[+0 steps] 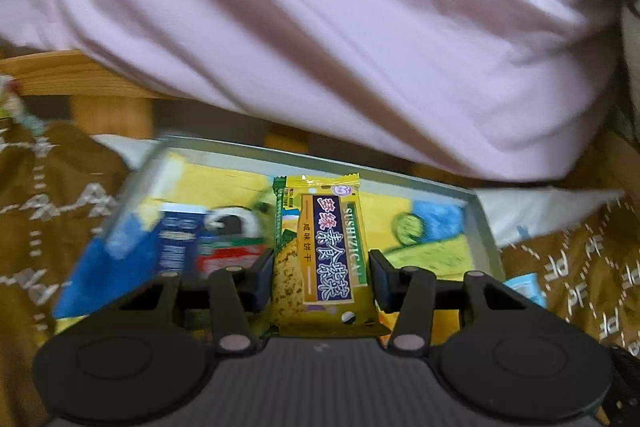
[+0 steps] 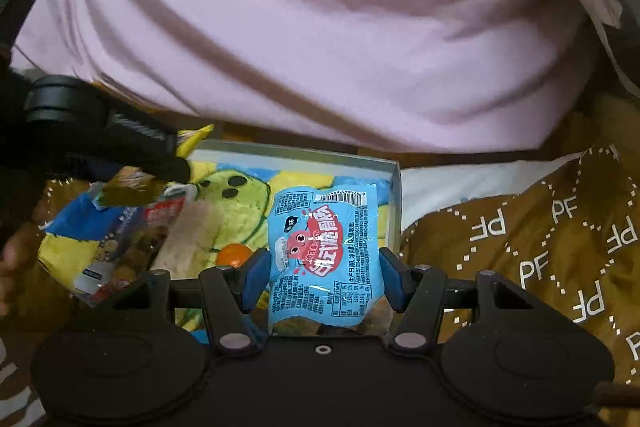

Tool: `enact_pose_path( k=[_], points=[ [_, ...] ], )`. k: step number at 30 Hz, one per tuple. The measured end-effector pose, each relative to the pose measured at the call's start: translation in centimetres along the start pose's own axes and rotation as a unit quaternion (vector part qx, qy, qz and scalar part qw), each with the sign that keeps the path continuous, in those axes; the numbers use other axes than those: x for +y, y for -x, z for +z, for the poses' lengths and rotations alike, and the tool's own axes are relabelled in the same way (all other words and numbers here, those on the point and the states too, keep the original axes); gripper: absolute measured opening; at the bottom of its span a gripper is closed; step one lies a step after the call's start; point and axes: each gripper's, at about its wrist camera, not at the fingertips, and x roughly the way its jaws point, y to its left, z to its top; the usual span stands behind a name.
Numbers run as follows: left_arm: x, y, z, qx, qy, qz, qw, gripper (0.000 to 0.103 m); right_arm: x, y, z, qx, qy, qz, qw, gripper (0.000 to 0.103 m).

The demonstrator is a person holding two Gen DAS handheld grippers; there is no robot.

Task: Organize snacks
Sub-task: 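Carry the wafer bar and blue fish snack over the metal tray, then open both tools to drop the wafer bar and fish snack inside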

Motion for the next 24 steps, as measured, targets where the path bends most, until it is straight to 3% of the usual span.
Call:
enact_pose_path(
  k=[2, 6, 15, 21, 24],
  points=[
    [-0.8, -0.9, -0.4, 0.004, -0.02, -0.021, 0.9996, 0.053, -0.2, -0.5, -0.1, 0.024, -0.011, 0.003, 1.0, 0.06],
    [-1.7, -2.6, -1.2, 0.031, -0.036, -0.036, 0.9982, 0.053, -0.8, -1.0, -0.6, 0.028, -0.022, 0.004, 0.999, 0.06],
    [-3.2, -4.0, -2.2, 0.055, -0.079, -0.018, 0.9952, 0.053, -1.3, -2.3, -0.5, 0.034, -0.022, 0.019, 0.999, 0.061],
    [-2.5, -4.2, -2.0, 0.066, -0.053, -0.03, 0.9959, 0.058, -1.3, -2.5, -0.8, 0.036, -0.012, 0.017, 0.999, 0.063],
    [-2.2, -3.9, -1.9, 0.064, -0.042, -0.037, 0.9964, 0.061, -1.3, -2.3, -0.7, 0.031, -0.019, 0.025, 0.999, 0.069]
  ],
)
